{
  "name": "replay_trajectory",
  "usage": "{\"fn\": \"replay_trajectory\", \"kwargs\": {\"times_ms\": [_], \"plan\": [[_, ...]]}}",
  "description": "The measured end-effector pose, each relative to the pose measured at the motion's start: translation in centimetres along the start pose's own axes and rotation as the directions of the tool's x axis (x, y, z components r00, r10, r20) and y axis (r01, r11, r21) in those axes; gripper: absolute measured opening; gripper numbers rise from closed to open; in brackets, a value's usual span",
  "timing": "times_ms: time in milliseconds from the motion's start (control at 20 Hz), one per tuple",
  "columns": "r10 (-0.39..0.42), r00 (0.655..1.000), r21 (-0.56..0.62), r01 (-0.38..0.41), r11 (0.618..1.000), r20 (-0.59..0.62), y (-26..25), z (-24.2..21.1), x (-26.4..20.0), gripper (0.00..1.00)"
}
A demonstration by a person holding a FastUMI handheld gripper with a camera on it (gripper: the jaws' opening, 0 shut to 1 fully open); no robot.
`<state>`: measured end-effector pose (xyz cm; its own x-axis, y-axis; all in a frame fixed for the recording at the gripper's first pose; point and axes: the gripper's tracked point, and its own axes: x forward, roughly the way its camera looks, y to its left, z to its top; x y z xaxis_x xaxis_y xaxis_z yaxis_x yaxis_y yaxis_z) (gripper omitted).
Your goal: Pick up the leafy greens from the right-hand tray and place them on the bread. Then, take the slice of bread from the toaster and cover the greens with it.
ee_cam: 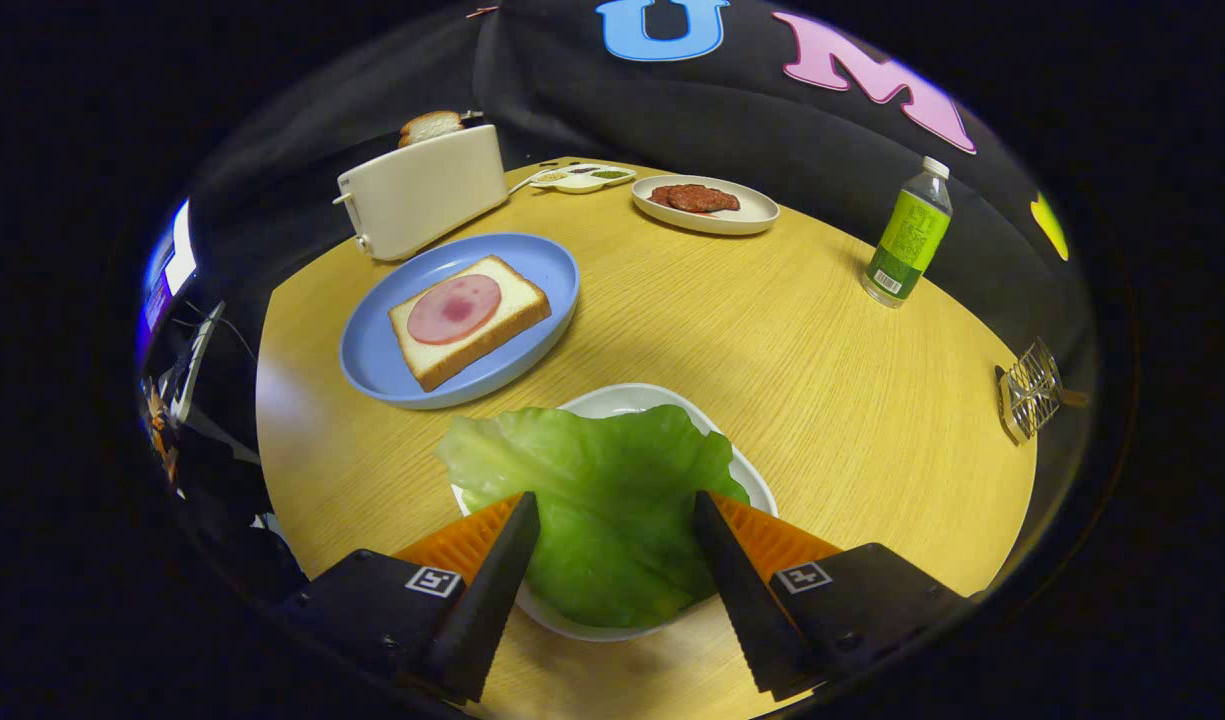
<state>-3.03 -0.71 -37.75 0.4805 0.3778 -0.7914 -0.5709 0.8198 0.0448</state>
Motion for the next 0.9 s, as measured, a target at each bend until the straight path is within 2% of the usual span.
{"fn": "replay_trajectory", "kwargs": {"times_ms": [150, 200, 250, 400, 550, 600, 750, 800, 900], "plan": [[0.008, 1.0, 0.0, -0.008, 1.0, -0.014, -0.06, -0.03, 0.03, 0.96], [0.008, 1.0, -0.002, -0.008, 1.0, -0.013, 0.0, -0.07, 0.03, 0.8], [0.011, 1.0, -0.006, -0.011, 1.0, -0.016, 0.02, -0.06, 0.08, 0.78], [0.004, 1.0, 0.01, -0.004, 1.0, -0.004, -0.01, 0.03, -0.04, 0.35], [0.02, 1.0, 0.005, -0.02, 1.0, -0.002, 0.02, 0.08, 0.11, 0.33], [0.023, 1.0, 0.025, -0.023, 0.999, -0.003, 0.03, 0.02, 0.02, 0.2], [0.052, 0.998, 0.061, -0.05, 0.997, -0.019, 0.11, -0.03, 0.21, 0.16], [0.062, 0.998, 0.084, -0.06, 0.995, -0.022, 0.07, 0.0, -0.23, 0.08], [0.072, 0.997, 0.135, -0.066, 0.989, -0.042, 0.17, -0.11, -0.5, 0.06]]}}
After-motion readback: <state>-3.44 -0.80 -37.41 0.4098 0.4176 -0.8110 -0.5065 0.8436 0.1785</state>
